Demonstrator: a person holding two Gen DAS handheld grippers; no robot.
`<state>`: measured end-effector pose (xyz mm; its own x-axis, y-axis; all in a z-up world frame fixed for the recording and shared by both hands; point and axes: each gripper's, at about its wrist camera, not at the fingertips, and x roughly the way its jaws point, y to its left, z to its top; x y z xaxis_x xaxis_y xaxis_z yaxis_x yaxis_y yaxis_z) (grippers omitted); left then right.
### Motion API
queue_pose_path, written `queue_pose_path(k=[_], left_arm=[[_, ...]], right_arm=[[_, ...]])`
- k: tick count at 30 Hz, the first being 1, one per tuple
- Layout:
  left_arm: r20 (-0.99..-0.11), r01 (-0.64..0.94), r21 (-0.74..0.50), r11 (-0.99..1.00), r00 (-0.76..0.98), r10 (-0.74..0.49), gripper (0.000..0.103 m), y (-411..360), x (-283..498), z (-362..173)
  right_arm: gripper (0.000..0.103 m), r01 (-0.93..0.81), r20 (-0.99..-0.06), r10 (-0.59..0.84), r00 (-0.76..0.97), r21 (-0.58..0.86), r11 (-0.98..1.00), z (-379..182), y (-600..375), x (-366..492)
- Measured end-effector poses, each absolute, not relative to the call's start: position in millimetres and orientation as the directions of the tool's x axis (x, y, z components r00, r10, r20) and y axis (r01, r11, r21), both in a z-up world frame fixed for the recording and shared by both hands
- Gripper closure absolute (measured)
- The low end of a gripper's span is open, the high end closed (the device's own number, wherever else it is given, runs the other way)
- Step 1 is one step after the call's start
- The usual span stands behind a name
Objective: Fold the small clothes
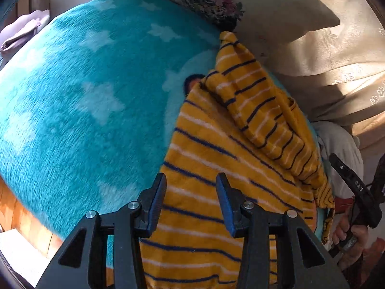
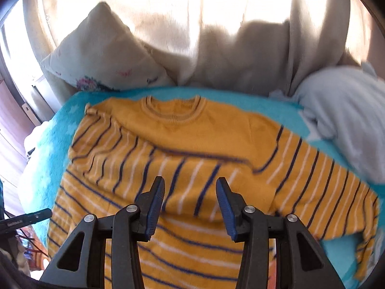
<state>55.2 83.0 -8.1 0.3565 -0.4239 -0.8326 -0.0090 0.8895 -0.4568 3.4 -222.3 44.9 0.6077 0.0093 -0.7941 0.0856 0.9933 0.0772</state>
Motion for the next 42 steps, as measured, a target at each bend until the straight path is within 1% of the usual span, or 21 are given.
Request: queue_pose_path(k=[2, 5, 7, 10, 11, 12, 13, 15, 18, 26, 29, 30, 32, 33, 34, 36, 37, 38, 39, 40, 42], left_arm=[[-0.822, 0.035, -0.466, 0.884, 0.352, -0.448, 0.062, 69, 81, 0], [-0.786, 0.092, -0.526, 0.846, 0.327, -0.524, 0.060, 48, 124, 1], [-0.804, 0.096, -0.503, 0.859, 0.312, -0.506, 0.060, 36, 151, -8], [-0.827, 0.091, -0.494, 0.865, 0.258, -0.500, 0.064, 28, 177, -28], [-0.843, 0.084, -0.477, 0.875, 0.236, -0.483, 0.074, 28, 181, -35], [-0.851, 0.088, -0.464, 0.881, 0.232, -0.471, 0.091, 29, 182, -38], [-0.845, 0.097, -0.473, 0.876, 0.232, -0.482, 0.093, 32, 182, -39], [-0.832, 0.094, -0.500, 0.861, 0.221, -0.508, 0.096, 41, 180, -41], [-0.808, 0.065, -0.547, 0.835, 0.220, -0.546, 0.097, 55, 177, -45], [-0.784, 0.007, -0.585, 0.811, 0.254, -0.567, 0.097, 82, 154, -44], [-0.774, 0.004, -0.600, 0.800, 0.249, -0.582, 0.097, 87, 149, -48], [-0.767, 0.002, -0.610, 0.792, 0.251, -0.591, 0.097, 90, 151, -48], [-0.753, 0.001, -0.627, 0.779, 0.253, -0.607, 0.097, 96, 150, -48], [-0.750, -0.004, -0.633, 0.774, 0.254, -0.611, 0.097, 98, 149, -49], [-0.746, -0.007, -0.638, 0.770, 0.255, -0.615, 0.097, 99, 149, -49], [-0.742, -0.004, -0.641, 0.768, 0.258, -0.619, 0.097, 114, 139, -46], [-0.742, -0.002, -0.640, 0.768, 0.260, -0.618, 0.097, 116, 138, -45], [-0.741, 0.000, -0.640, 0.768, 0.263, -0.617, 0.097, 117, 137, -44], [-0.740, 0.001, -0.641, 0.768, 0.267, -0.618, 0.097, 116, 140, -44], [-0.739, 0.004, -0.639, 0.769, 0.273, -0.616, 0.097, 117, 139, -42], [-0.743, 0.015, -0.626, 0.780, 0.294, -0.602, 0.097, 115, 137, -39]], right_arm=[[0.055, 0.060, -0.802, 0.032, 0.596, 0.084, 0.995, 50, -223, 26], [0.055, -0.034, -0.824, 0.217, 0.523, 0.234, 0.972, 39, -209, 65], [0.055, -0.079, -0.837, 0.310, 0.452, 0.308, 0.948, 20, -190, 90], [0.055, -0.122, -0.877, 0.252, 0.410, 0.221, 0.968, -2, -158, 117], [0.055, -0.132, -0.886, 0.224, 0.406, 0.186, 0.974, -7, -149, 123], [0.055, -0.142, -0.896, 0.188, 0.403, 0.142, 0.980, -12, -141, 129], [0.055, -0.152, -0.904, 0.155, 0.399, 0.101, 0.983, -17, -135, 136], [0.055, -0.169, -0.912, 0.113, 0.394, 0.049, 0.984, -26, -126, 142], [0.097, -0.203, -0.929, 0.105, 0.354, 0.034, 0.979, -33, -114, 145], [0.098, -0.211, -0.901, 0.151, 0.406, 0.069, 0.975, 13, -97, 166], [0.098, -0.206, -0.893, -0.143, 0.426, -0.250, 0.946, 1, -75, 178], [0.095, -0.202, -0.888, -0.134, 0.441, -0.243, 0.949, 7, -70, 179], [0.068, -0.221, -0.887, 0.006, 0.462, -0.108, 0.969, 29, -57, 177], [0.043, -0.245, -0.879, 0.050, 0.475, -0.077, 0.966, 36, -49, 174], [0.037, -0.295, -0.867, 0.101, 0.488, -0.055, 0.954, 42, -33, 175], [0.037, -0.385, -0.867, 0.144, 0.477, -0.059, 0.921, 39, 5, 185], [0.039, -0.406, -0.872, 0.133, 0.472, -0.081, 0.910, 30, 26, 196], [0.047, -0.426, -0.886, 0.098, 0.453, -0.119, 0.897, 17, 42, 207], [0.094, -0.435, -0.906, 0.062, 0.419, -0.141, 0.889, 5, 49, 217], [0.098, -0.424, -0.940, 0.007, 0.341, -0.147, 0.894, -16, 57, 234], [0.098, -0.386, -0.953, 0.052, 0.298, -0.070, 0.920, -28, 58, 246]])
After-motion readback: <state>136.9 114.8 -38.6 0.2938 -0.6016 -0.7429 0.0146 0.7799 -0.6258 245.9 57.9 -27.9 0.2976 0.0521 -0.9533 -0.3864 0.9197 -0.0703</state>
